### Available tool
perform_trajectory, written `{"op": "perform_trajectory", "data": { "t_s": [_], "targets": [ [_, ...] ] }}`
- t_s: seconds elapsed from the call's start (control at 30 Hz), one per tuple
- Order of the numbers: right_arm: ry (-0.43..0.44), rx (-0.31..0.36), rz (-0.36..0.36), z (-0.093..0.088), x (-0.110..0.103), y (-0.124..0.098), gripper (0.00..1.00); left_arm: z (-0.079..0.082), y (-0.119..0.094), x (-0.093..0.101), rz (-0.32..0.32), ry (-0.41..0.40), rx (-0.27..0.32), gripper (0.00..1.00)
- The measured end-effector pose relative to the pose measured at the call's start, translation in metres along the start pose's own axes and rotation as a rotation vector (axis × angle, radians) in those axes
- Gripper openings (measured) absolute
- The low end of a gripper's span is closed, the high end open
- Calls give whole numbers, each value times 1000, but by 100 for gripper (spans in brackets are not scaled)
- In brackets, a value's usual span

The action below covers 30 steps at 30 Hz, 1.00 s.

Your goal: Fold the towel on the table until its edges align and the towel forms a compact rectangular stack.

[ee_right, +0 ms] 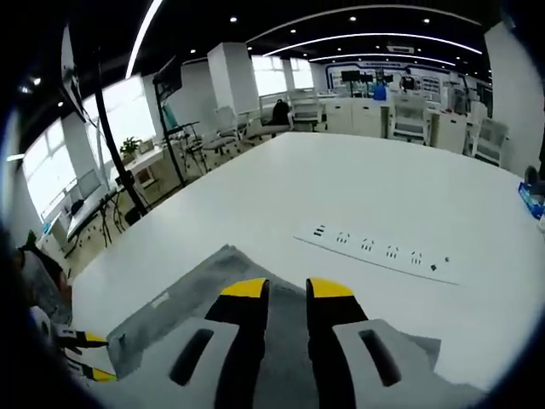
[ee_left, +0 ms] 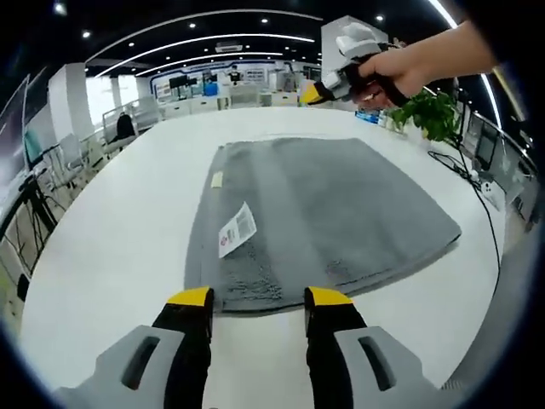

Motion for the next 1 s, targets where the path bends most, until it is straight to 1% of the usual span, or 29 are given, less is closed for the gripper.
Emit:
{"op": "perform_trajectory", "data": {
  "t_s": [0.03,0.13,0.2,0.27,0.33,0.47,0.53,0.63,0.7,0.77,0.83,0.87,1.0],
  "targets": [
    [1,3,-3,-1,2,-5,17,5,-4,3,1,-9,9,44],
    [0,2,-8,-3,6,-11,17,10,-9,13,-9,2,25,44],
    [1,6,-11,-3,10,-15,17,14,-7,20,-26,34,50,44],
    [-1,8,-14,-4,14,-18,17,15,-6,26,-33,38,55,44],
    [-1,6,-17,-5,18,-19,17,19,-12,40,-61,37,75,44],
    [9,11,-25,-9,27,-31,18,29,-12,61,-123,116,116,44],
    [20,16,-24,-8,30,-35,19,32,-12,68,-137,138,114,45],
    [16,31,-27,-2,35,-46,20,37,-13,79,-164,162,126,46],
    [15,40,-28,-1,40,-48,20,42,-13,86,-190,185,132,47],
    [4,47,-34,0,45,-58,21,47,-13,96,-218,217,150,48],
    [-1,50,-41,-1,47,-66,22,50,-14,103,-229,246,154,49],
    [2,51,-51,-3,53,-69,22,53,-14,108,-228,282,151,49],
    [14,52,-72,-6,69,-74,25,62,-17,125,-270,315,164,49]
  ]
}}
Point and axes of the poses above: the point that each gripper's makers call its tool centre point, and the gripper's own axes: y roughly forward along the fingers, x roughly to its right, z roughly out of its top, the point moved 9 cm from there along -y, roughly backward along the fingers, and after that the axes turned 11 degrees about z, right-handed, at the moved point
